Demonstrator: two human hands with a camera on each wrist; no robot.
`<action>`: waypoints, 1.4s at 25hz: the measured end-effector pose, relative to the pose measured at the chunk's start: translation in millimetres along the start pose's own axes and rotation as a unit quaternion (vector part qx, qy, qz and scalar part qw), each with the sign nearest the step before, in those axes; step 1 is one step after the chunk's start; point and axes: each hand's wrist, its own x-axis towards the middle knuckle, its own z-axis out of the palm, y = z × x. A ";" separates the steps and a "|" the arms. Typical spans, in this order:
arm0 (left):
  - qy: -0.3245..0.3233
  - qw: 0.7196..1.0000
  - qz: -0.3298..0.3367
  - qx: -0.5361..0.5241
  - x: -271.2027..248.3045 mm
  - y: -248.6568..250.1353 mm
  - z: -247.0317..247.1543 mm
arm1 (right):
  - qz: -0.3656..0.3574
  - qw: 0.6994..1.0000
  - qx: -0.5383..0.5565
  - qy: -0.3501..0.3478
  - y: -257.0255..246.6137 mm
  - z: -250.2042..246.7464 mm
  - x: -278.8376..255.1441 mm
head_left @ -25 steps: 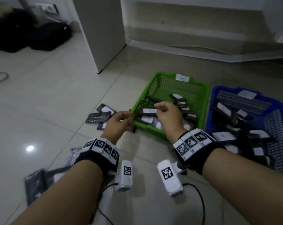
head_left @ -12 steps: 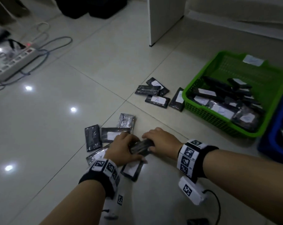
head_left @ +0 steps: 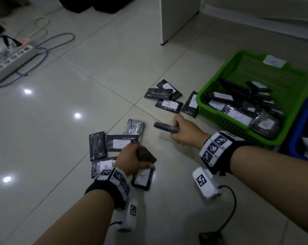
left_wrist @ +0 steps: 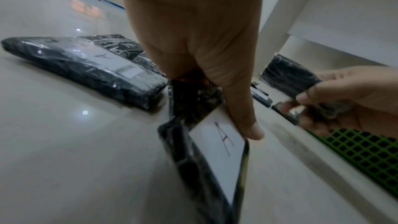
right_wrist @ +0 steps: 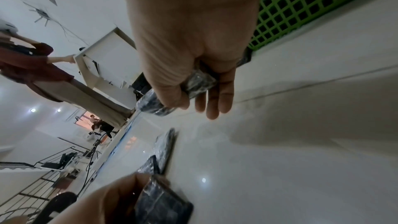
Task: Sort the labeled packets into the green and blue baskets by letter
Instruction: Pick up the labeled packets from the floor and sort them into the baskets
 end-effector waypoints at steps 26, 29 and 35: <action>-0.055 0.947 0.276 -0.157 135.3 285.3 -120.8 | 0.104 0.790 0.477 0.370 19.3 -197.1 -65.7; -0.048 0.939 0.231 -0.252 158.6 289.9 -95.9 | 0.120 0.774 0.481 0.395 37.8 -202.0 -58.0; -0.017 0.947 0.205 -0.247 219.0 273.4 -28.0 | 0.222 0.804 0.337 0.436 76.7 -192.2 -19.7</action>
